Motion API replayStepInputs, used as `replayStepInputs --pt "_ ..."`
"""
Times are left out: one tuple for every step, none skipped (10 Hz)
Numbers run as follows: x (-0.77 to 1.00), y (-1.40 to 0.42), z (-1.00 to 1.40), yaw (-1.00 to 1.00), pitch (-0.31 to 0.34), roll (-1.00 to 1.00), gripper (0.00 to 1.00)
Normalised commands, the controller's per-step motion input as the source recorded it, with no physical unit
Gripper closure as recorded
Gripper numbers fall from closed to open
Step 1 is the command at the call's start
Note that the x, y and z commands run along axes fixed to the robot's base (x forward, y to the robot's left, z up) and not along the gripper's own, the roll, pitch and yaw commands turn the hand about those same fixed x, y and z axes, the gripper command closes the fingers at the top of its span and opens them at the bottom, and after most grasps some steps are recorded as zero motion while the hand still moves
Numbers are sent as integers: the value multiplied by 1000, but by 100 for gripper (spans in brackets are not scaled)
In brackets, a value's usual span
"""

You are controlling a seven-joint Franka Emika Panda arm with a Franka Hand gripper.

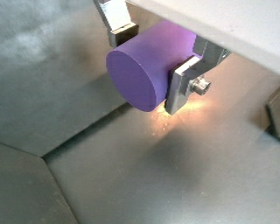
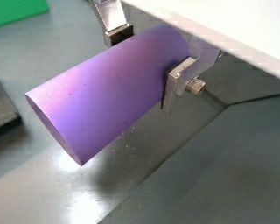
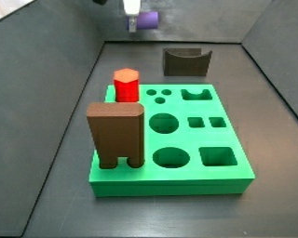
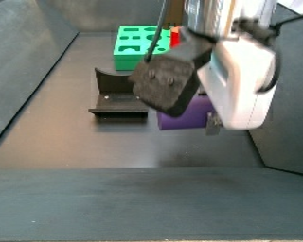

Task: Pick up the round object. Move up. Place the round object on the fixture. Regrasp the round object. Move to above the board. Insert the round object.
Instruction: Place the round object on the fixture.

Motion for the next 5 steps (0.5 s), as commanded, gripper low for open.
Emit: replayStepInputs --pt "-16 1 1000 -14 44 23 100" --pt "-20 1 1000 -18 50 31 100" --pt "-24 -1 1000 -14 56 44 100" --pt "-27 -1 1000 -4 63 54 100" --pt "-27 0 933 0 71 63 100"
